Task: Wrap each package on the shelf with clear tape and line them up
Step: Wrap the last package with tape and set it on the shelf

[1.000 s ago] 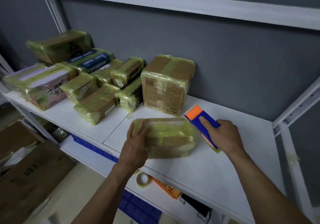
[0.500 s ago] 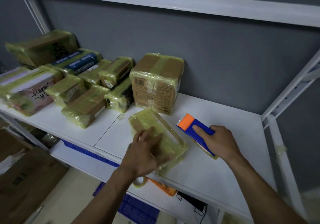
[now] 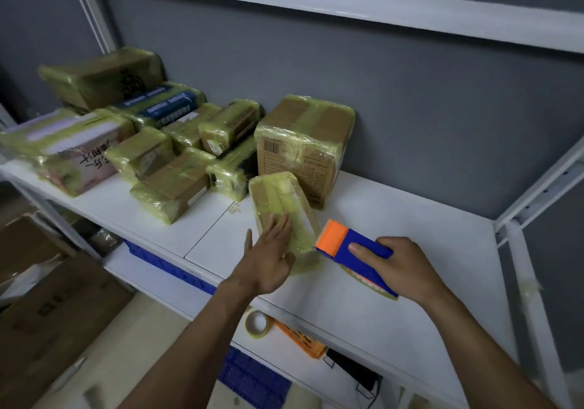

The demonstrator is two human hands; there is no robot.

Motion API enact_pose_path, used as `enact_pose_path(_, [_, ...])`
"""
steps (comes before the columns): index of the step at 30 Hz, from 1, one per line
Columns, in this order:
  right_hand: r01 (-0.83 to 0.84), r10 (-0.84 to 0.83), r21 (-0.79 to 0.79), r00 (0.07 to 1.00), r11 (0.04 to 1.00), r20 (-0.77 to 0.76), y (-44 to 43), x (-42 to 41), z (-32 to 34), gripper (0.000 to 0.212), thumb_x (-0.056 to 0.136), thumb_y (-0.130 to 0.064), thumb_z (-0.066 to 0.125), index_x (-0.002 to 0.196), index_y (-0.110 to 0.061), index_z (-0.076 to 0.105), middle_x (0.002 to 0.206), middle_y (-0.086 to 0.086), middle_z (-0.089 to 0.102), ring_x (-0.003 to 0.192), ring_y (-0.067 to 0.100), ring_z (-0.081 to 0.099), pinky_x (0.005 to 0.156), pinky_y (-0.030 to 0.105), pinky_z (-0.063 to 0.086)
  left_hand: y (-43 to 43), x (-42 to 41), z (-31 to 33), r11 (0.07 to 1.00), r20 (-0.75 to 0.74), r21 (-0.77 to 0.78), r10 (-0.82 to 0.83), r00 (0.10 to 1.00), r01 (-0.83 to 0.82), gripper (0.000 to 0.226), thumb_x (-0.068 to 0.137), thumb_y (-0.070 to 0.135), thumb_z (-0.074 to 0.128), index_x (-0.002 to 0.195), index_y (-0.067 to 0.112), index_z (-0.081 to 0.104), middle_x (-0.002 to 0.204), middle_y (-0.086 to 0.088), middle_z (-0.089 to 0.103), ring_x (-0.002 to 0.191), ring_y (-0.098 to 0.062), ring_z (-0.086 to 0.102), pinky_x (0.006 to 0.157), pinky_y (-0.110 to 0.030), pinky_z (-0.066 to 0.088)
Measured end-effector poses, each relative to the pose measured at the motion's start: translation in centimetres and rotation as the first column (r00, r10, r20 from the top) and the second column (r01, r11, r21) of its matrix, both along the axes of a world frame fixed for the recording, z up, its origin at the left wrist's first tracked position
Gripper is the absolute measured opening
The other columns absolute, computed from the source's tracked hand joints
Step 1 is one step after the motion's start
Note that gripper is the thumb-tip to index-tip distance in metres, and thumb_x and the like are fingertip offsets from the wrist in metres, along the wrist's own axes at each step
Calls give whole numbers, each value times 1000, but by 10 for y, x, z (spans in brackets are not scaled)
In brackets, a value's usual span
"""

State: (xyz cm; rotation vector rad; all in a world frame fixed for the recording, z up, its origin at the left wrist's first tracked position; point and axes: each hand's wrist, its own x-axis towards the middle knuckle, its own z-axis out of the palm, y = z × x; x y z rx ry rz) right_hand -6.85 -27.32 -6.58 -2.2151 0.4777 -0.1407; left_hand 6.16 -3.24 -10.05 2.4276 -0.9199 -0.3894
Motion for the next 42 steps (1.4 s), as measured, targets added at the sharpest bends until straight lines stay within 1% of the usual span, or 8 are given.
enact_pose_path(4, [-76,77,89,997,993,-2,4,-1,-2,58,74,-72,70,85,-15,66,77,-6,75,73,11,76,58,23,56,7,-13,9,952,92,-294,111,990,-80,64,90,29,35,153,36,38,161,22,24,148,-3,12,107,-31,16])
enact_pose_path(7, [-119,117,158,993,980,20,7,-1,2,55,75,-71,72,86,-18,66,79,-6,76,75,13,76,57,18,53,8,-32,16,797,-200,-540,193,961,-272,38,94,42,45,126,39,66,125,27,62,104,6,55,85,-17,41])
enact_pose_path(9, [-149,148,168,989,974,23,10,1,1,50,75,-68,71,84,-19,66,79,-5,75,74,13,76,57,17,51,8,-37,23,735,-424,-542,179,888,-407,26,99,49,53,109,37,74,105,23,71,84,2,63,72,-13,44])
enact_pose_path(12, [-204,201,173,979,964,31,15,5,-1,52,74,-69,71,84,-19,66,78,-3,75,73,14,75,58,18,52,13,-38,27,716,-548,-528,125,827,-457,24,103,40,55,100,32,78,102,15,73,77,1,62,73,-21,44])
enact_pose_path(18, [-249,247,171,968,953,34,27,13,-2,52,74,-68,72,83,-17,65,76,-3,74,71,13,74,55,17,51,19,-38,25,657,-535,-551,196,822,-515,18,100,17,62,93,18,79,90,6,77,85,-9,69,75,-23,54])
enact_pose_path(26, [-236,237,20,970,972,-62,32,20,1,52,70,-70,72,85,-20,68,77,-13,74,73,4,73,54,14,51,52,-16,17,601,-550,-487,352,757,-634,20,99,7,61,90,15,76,85,10,77,78,6,67,64,-6,44])
enact_pose_path(32, [-217,201,-217,975,952,-91,20,26,11,67,65,-84,67,71,-17,63,68,-2,67,63,15,69,58,35,58,79,-4,3,547,-569,-456,428,702,-703,14,102,26,60,97,21,72,88,15,75,73,8,63,70,-21,46])
enact_pose_path(42, [-231,182,-393,971,890,-158,40,44,36,70,55,-97,54,71,-29,58,63,-17,63,59,4,64,51,19,50,67,-7,-34,384,-687,-401,474,550,-832,6,92,26,73,96,21,71,97,7,73,95,-9,67,74,-24,49])
